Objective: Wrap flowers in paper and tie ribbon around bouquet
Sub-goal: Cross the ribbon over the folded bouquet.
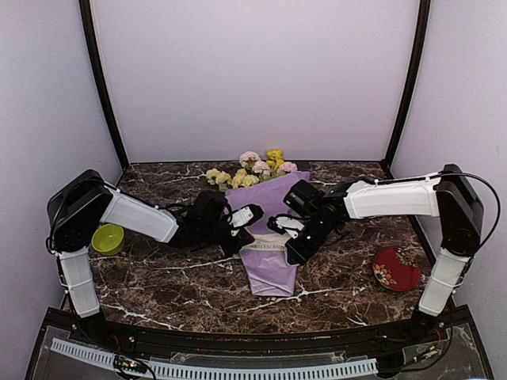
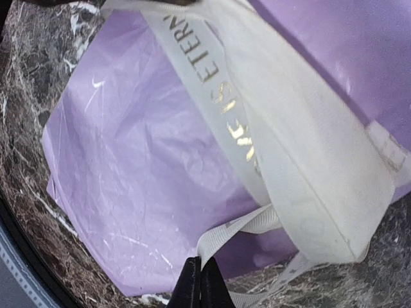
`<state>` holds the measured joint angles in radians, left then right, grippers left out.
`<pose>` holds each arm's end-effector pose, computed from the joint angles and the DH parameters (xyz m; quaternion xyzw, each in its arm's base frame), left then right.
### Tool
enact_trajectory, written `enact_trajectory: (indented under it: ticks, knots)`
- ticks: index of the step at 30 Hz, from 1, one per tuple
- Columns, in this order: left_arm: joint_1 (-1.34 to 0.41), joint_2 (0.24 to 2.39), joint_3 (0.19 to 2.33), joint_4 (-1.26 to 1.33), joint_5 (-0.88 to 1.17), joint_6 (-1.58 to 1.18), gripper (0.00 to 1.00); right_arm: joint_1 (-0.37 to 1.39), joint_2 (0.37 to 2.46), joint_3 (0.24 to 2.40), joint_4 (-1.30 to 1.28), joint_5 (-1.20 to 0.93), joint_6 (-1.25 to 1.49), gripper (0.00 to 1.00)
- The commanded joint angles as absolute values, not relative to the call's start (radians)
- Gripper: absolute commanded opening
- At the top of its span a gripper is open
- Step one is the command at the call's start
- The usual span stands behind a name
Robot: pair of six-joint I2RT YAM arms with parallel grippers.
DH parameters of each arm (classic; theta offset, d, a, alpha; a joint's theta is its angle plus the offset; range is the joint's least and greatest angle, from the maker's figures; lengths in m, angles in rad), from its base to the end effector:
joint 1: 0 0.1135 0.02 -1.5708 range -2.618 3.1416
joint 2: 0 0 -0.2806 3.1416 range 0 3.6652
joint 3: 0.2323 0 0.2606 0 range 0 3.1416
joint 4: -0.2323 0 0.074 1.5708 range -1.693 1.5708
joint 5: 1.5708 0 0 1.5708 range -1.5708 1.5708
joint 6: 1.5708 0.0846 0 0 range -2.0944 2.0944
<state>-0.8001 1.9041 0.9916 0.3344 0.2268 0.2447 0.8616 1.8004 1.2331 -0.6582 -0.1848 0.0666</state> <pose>0.2966 -0.3328 0.1293 0.4826 0.7303 -0.2254 0.4278 0.2377 0.3009 0.1532 -0.3943 0.8983 0.1578 0.1123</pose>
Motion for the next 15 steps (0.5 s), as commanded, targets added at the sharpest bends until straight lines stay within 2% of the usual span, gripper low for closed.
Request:
enact_trajectory:
  ticks: [1,10,15]
  knots:
    - [-0.792,1.907,0.981,0.336,0.235,0.241,0.00,0.869,1.714,1.162,-0.731,-0.220,0.052,0.00]
    - [-0.781,1.905,0.974,0.344,0.238,0.231,0.00,0.821,1.642,1.045,-0.809,-0.259,0.140,0.00]
    - [-0.781,1.903,0.978,0.362,0.250,0.226,0.00,0.740,1.605,1.056,-0.751,-0.274,0.168,0.00]
